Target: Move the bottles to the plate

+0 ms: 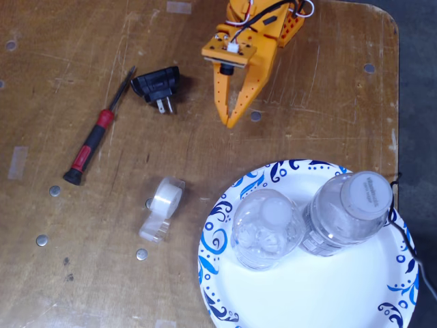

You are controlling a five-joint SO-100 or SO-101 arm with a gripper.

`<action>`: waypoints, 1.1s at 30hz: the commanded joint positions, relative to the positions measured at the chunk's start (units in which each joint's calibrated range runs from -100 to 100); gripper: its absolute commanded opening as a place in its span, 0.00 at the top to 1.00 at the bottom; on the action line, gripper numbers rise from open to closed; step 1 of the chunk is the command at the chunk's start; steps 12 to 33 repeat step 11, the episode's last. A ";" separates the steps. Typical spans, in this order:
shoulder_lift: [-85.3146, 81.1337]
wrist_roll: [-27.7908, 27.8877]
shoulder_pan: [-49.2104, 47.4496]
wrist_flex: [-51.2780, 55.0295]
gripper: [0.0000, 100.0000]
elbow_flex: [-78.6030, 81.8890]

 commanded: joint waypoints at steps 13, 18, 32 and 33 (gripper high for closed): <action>-0.66 -0.15 0.25 -0.17 0.99 0.54; -0.66 -0.15 0.25 -0.17 0.99 0.54; -0.66 -0.15 0.25 -0.17 0.99 0.54; -0.66 -0.15 0.25 -0.17 0.99 0.54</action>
